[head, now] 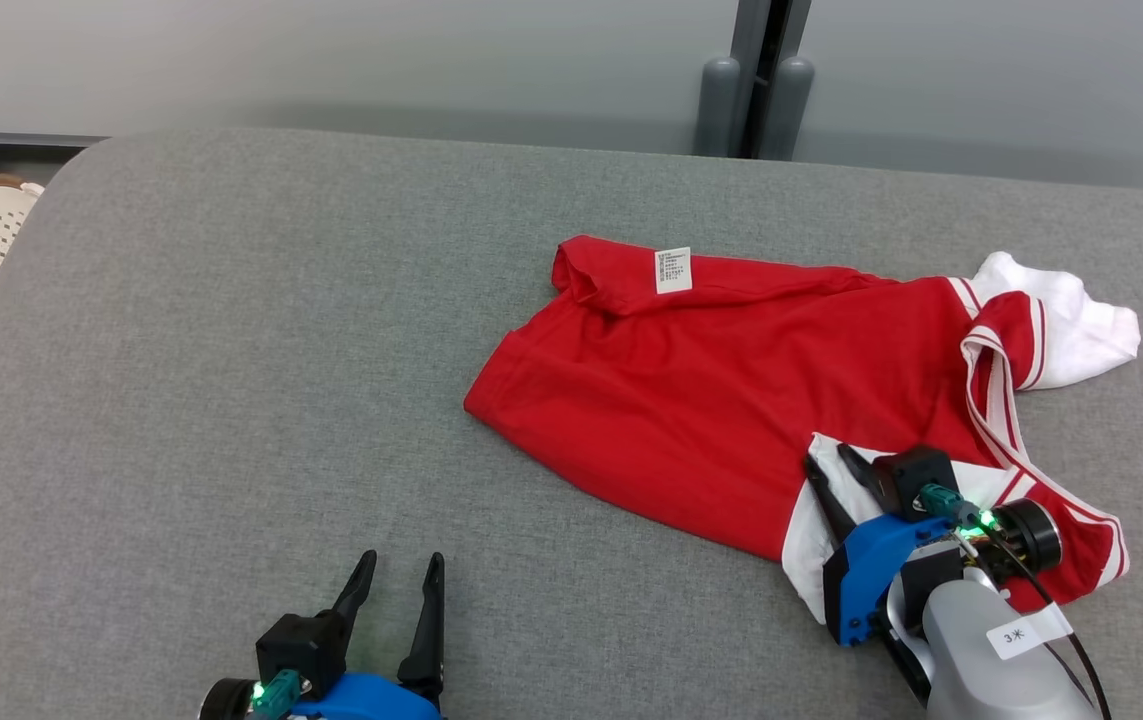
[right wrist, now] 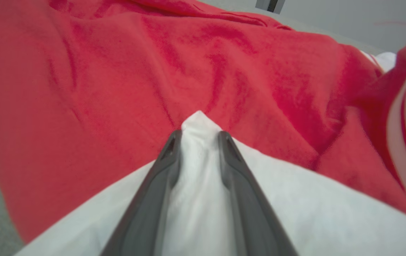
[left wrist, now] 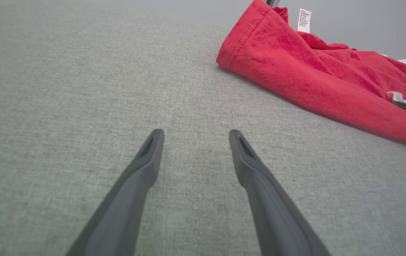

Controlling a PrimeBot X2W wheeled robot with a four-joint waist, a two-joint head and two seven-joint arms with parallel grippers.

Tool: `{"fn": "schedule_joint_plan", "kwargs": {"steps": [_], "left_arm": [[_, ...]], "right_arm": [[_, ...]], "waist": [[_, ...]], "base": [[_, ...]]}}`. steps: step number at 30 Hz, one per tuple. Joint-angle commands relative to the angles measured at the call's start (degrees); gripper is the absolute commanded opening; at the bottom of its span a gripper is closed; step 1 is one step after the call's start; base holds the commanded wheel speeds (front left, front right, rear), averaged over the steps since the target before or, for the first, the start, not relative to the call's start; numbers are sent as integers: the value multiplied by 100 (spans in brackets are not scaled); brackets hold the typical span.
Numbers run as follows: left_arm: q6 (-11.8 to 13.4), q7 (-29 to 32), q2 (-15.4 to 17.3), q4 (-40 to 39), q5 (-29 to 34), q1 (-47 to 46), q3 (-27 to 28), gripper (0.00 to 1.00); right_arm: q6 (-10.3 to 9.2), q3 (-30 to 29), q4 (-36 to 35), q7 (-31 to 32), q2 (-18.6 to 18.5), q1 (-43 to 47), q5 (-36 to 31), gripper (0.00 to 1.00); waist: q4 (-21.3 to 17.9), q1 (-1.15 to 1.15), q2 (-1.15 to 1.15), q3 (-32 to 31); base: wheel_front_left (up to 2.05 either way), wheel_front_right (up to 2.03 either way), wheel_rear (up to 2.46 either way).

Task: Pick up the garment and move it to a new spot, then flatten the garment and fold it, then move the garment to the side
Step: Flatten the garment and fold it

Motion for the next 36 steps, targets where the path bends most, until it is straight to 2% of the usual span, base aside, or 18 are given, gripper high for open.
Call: {"fn": "schedule_joint_plan", "kwargs": {"steps": [1,2,3,4,10,16,21,25,29,31,32,33,34,36], "left_arm": [[-8,-16,0,-4,36,-46,20,100],[-17,-16,-1,-5,37,-62,14,100],[-25,-16,-1,-7,38,-84,0,100],[-29,-16,0,-9,30,-101,-11,100],[-41,-16,0,-1,-6,-147,-60,100],[-28,-16,0,9,5,-5,-19,100],[-8,-16,-1,35,30,131,36,100],[7,-16,-1,10,15,204,54,100],[36,-16,-1,-27,-11,287,52,100],[47,-16,-1,-42,-19,312,54,100],[49,-16,-1,-47,-13,317,51,100],[52,-16,-1,-53,-12,318,56,100],[45,-16,-1,-58,-5,313,55,100],[39,-16,0,-63,8,296,48,100]], "right_arm": [[-2,-8,122,-15,-19,62,-5,36],[-2,-21,133,-43,-20,53,25,25],[-2,-21,147,-61,-20,48,35,21],[-2,-14,153,-72,-20,44,58,0],[-2,23,-163,-153,-17,5,270,0],[-2,-79,-1343,-159,-15,285,314,0],[-2,-394,-2376,-159,-19,602,375,0],[-2,-563,-2863,-157,-15,963,467,0],[-2,-824,-3245,-158,-20,1553,659,20],[-2,-1084,-3316,-158,-19,1841,733,45],[-2,-1240,-3312,-158,-18,1984,785,62],[-2,-1398,-3273,-158,-18,2106,801,95],[-2,-1551,-3213,-158,-16,2217,797,100],[-1,-1784,-3066,-158,-14,2363,752,100]], "waist": [[-26,-1,0,0],[-36,-1,0,4],[-45,-1,0,6],[-50,-1,0,7],[-41,-1,0,-26],[-31,-1,0,-171],[-84,-1,0,-345],[-169,-1,0,-451],[-354,-1,0,-579],[-459,-1,0,-629],[-513,-1,0,-646],[-569,-1,0,-658],[-617,-1,0,-663],[-704,-1,0,-658]], "base": [[0,0,0],[0,0,0],[0,0,0],[0,0,0],[0,0,0],[0,0,0],[0,0,0],[0,0,0],[0,0,0],[0,0,0],[0,0,0],[0,0,0],[0,0,0],[0,0,0]]}}
